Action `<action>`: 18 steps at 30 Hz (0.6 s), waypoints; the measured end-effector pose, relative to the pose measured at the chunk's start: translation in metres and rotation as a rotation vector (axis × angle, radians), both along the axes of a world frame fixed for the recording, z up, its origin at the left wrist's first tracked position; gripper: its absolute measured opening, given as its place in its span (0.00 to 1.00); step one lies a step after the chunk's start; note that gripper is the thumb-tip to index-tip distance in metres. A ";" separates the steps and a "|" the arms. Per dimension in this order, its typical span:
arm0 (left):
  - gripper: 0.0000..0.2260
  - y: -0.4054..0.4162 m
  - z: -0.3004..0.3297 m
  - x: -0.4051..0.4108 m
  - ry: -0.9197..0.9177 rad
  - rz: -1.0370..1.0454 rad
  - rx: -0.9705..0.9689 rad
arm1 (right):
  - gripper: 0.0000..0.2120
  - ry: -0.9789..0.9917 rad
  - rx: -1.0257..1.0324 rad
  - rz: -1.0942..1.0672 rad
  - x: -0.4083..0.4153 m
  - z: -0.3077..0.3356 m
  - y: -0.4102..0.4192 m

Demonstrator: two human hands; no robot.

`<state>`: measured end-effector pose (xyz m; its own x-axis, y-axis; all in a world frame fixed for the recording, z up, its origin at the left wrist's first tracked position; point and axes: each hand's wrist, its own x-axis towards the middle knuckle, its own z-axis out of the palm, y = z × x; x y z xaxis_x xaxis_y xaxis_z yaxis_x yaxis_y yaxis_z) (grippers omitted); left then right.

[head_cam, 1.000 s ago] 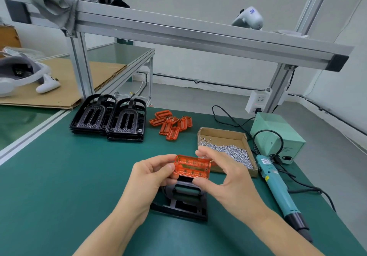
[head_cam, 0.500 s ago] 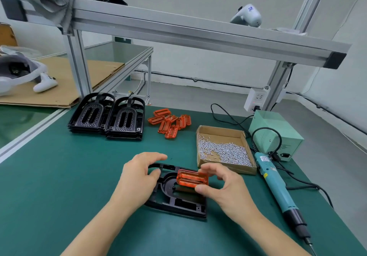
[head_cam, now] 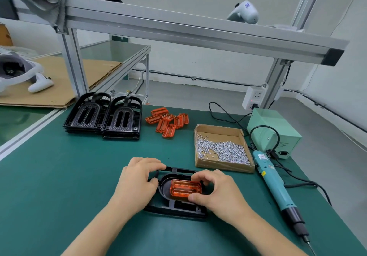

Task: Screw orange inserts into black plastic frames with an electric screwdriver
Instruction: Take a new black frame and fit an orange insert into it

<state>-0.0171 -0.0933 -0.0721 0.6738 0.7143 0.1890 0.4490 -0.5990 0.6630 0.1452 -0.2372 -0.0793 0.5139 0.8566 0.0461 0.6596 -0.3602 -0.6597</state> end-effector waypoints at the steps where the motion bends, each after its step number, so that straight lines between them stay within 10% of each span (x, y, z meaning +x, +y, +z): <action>1: 0.18 0.000 0.000 0.001 0.009 0.001 0.010 | 0.18 -0.018 -0.022 0.007 0.000 0.001 0.001; 18: 0.13 -0.009 -0.011 0.011 0.025 -0.154 0.187 | 0.19 -0.103 -0.121 0.072 0.003 0.010 -0.001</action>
